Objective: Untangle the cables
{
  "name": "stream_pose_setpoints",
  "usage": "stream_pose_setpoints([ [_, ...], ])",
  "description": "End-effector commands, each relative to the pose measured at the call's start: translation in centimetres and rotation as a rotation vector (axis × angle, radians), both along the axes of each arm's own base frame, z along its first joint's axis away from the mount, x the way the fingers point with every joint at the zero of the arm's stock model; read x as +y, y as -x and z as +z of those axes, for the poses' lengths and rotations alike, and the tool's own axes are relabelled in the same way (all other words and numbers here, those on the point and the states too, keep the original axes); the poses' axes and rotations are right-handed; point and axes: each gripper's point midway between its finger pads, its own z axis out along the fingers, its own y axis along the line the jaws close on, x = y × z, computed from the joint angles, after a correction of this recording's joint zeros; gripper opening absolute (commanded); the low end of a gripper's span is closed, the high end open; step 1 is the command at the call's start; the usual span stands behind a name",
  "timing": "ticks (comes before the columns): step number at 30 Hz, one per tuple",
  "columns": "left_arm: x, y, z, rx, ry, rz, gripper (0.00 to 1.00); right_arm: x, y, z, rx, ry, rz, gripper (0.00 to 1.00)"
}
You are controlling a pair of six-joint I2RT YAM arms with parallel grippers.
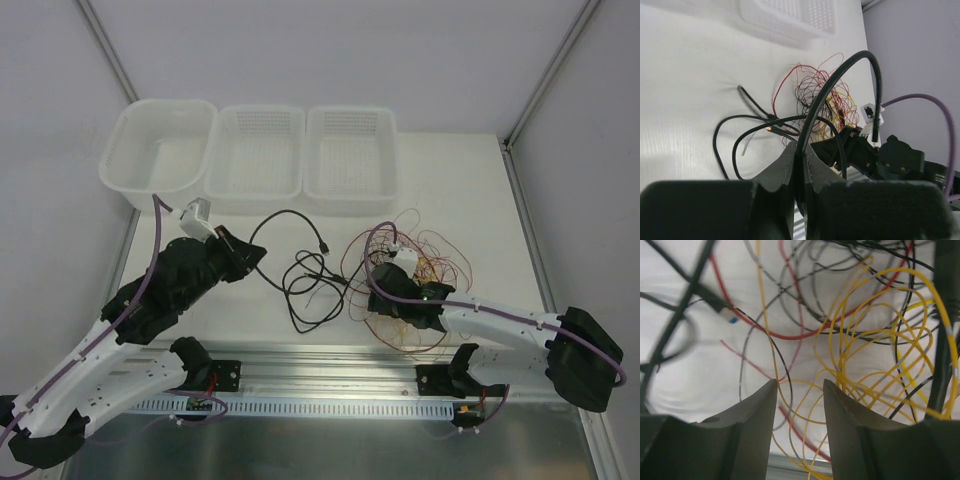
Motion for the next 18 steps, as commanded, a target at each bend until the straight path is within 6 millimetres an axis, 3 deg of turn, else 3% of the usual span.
stream_pose_setpoints([
  [1,2.5,-0.3,2.9,-0.113,-0.163,0.022,0.0,-2.0,0.5,-1.6,0.11,-0.014,-0.072,0.46],
  [2,3.3,-0.4,4.4,-0.137,-0.184,0.048,0.0,-2.9,0.8,-2.3,0.132,0.001,-0.089,0.47],
  [4,5.9,-0.8,4.9,-0.155,-0.294,0.124,0.0,-4.3,0.4,-2.5,0.153,-0.006,-0.137,0.47],
  [5,6.9,-0.8,6.6,-0.182,-0.302,0.159,0.0,-4.8,0.4,-2.4,0.154,-0.009,-0.146,0.47],
  [7,9.7,-0.8,7.4,-0.199,-0.403,0.247,0.0,-6.7,0.3,-3.0,0.176,-0.005,-0.204,0.47],
  [10,13.1,-0.6,10.4,-0.247,-0.488,0.363,0.0,-9.3,0.2,-3.5,0.195,-0.014,-0.282,0.48],
  [14,18.0,0.6,14.4,-0.304,-0.583,0.525,0.0,-12.3,0.4,-3.6,0.206,-0.029,-0.377,0.5],
  [18,22.0,2.0,17.0,-0.334,-0.678,0.665,0.0,-14.3,0.1,-2.7,0.172,-0.044,-0.444,0.52],
])
